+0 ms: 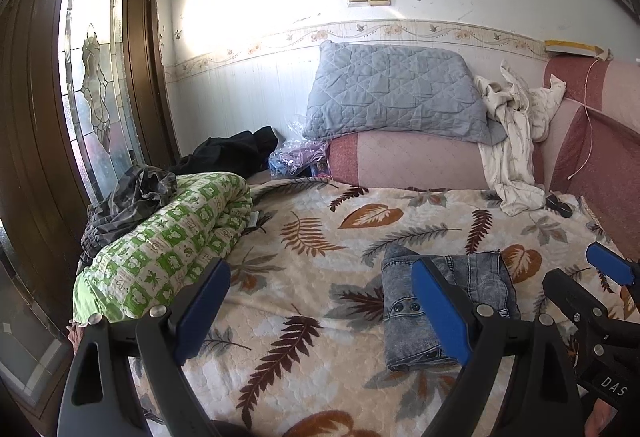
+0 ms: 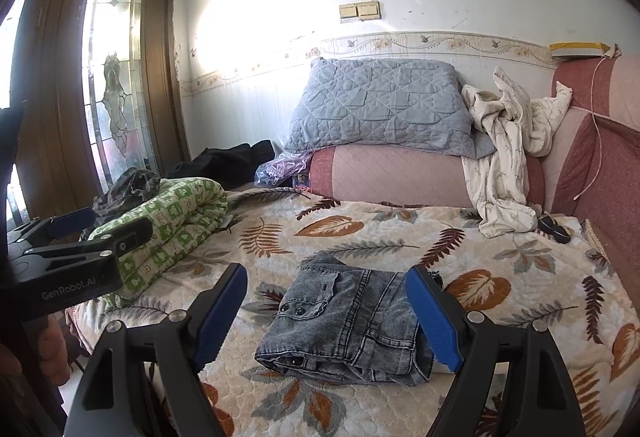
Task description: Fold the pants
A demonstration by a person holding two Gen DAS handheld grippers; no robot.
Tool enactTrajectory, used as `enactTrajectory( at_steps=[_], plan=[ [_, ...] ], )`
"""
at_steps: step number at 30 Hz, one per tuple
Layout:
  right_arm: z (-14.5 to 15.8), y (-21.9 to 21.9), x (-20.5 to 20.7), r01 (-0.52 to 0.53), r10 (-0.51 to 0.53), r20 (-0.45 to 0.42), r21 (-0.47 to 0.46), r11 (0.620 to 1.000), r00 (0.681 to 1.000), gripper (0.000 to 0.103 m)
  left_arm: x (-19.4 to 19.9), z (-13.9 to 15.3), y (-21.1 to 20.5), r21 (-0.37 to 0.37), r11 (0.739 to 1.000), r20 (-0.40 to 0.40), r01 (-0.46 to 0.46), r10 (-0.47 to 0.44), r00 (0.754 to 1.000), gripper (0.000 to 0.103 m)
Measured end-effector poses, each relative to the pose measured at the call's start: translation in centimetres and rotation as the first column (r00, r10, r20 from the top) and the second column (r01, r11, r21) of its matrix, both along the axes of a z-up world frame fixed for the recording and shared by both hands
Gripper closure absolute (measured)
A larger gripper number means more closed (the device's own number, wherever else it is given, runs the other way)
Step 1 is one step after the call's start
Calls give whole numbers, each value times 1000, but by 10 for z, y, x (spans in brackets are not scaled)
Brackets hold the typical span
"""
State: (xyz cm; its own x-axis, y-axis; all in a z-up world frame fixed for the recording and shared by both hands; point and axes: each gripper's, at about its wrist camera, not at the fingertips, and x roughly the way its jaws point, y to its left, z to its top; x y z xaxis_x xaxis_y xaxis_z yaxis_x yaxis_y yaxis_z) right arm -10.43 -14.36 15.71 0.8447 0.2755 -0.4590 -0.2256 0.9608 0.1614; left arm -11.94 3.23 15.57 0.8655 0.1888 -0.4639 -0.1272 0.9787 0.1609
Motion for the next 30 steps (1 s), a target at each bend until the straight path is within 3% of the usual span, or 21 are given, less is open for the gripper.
enactTrajectory(
  at_steps=[30],
  plan=[
    [47,10,-17,12,-11,73,-8,1000,997,18,-37,45,2,-20,999,72,34,-32,997,11]
  ],
)
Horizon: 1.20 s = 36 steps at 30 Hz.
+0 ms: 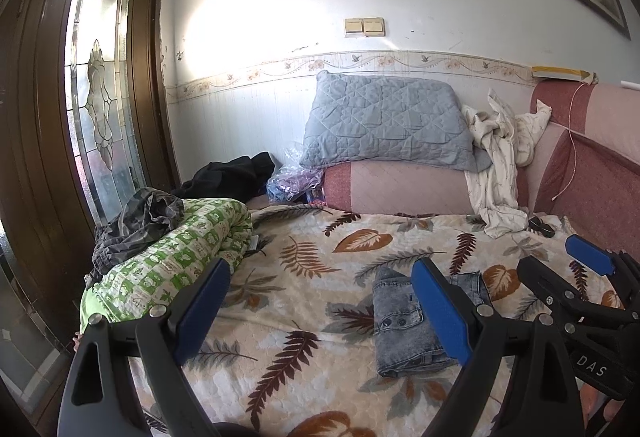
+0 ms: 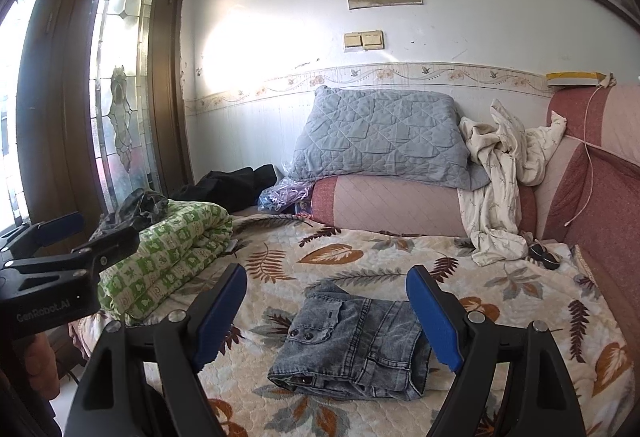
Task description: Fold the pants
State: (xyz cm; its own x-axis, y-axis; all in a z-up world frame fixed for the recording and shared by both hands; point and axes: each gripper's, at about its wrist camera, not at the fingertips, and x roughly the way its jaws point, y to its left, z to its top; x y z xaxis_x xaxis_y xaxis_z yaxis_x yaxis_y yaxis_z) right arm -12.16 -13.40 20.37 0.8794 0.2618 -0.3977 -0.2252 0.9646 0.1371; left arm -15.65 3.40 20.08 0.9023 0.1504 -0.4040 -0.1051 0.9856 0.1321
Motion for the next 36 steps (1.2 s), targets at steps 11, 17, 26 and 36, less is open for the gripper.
enactTrajectory(
  at_steps=[11,17,26,36],
  plan=[
    [7,-9,-5,-5,5,20,11,1000,1000,14,-4,12,-4,-26,1000,10,10,-10,1000,11],
    [5,-6,10,5,-5,11,3,1000,1000,13,13,9,3,-43,999,3,23,-23,1000,10],
    [-14,17,51,-2,1,-29,-42,999,1000,13,49,-5,26,-47,999,-40,-2,1,999,10],
    [-22,45,72,-70,68,-39,-57,996,997,13,59,-12,37,-32,999,-83,-33,30,996,10]
  ],
)
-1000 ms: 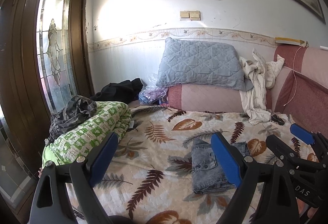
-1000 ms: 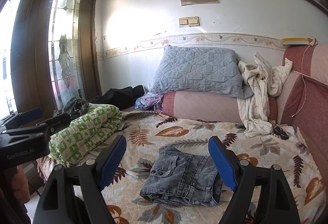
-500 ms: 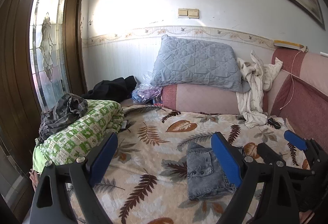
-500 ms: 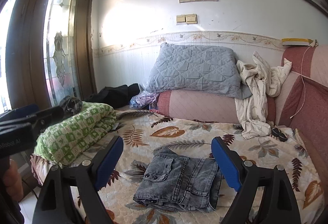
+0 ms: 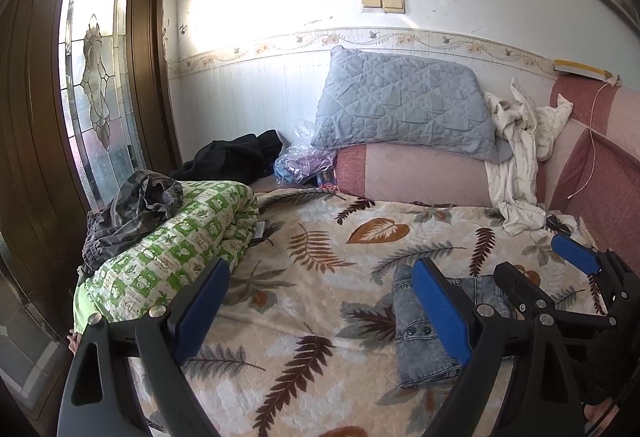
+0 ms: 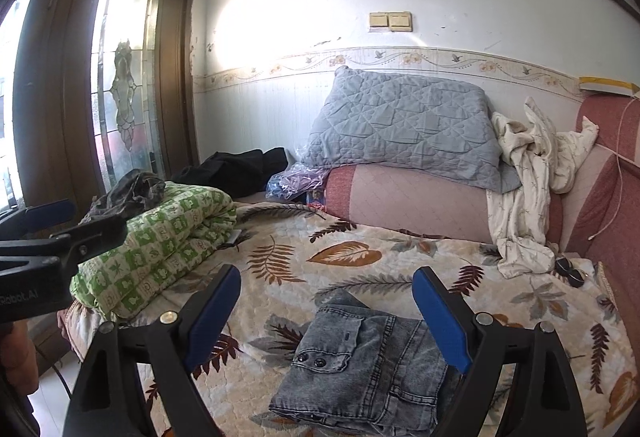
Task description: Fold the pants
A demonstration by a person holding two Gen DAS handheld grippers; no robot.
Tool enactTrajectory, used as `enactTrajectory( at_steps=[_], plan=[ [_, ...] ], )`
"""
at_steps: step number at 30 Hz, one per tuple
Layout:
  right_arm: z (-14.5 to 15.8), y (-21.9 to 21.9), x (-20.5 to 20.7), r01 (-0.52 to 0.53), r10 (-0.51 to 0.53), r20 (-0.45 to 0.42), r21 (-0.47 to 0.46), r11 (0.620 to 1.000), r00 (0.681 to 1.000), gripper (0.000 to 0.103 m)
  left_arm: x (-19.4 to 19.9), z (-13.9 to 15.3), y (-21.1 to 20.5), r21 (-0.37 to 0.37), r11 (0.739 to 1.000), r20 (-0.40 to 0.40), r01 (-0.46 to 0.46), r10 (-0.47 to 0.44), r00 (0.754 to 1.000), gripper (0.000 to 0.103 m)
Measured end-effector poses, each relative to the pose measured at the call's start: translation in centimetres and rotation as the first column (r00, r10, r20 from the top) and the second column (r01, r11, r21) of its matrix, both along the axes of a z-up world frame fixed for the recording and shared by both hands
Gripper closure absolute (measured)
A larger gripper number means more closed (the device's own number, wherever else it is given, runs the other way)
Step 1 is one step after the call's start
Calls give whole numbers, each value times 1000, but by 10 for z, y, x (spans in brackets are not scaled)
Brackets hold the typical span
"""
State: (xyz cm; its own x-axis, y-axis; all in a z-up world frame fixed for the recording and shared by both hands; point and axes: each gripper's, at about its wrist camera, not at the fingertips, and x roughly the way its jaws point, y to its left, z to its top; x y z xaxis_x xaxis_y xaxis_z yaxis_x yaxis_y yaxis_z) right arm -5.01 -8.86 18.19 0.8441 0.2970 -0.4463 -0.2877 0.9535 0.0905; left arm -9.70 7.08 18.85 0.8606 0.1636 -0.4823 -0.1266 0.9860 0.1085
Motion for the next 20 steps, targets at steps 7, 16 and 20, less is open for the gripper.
enactTrajectory(
  at_steps=[7,16,20],
  plan=[
    [4,-7,-3,-10,10,12,-13,1000,1000,13,-1,4,-10,-14,1000,-5,21,-21,1000,10],
    [0,-32,-9,37,-37,0,-17,999,999,13,6,-2,-29,-21,997,-26,75,-76,997,10],
    [-7,-45,-7,59,-60,-18,-17,998,998,13,15,-13,-37,-69,990,-61,125,-129,990,10]
  ],
)
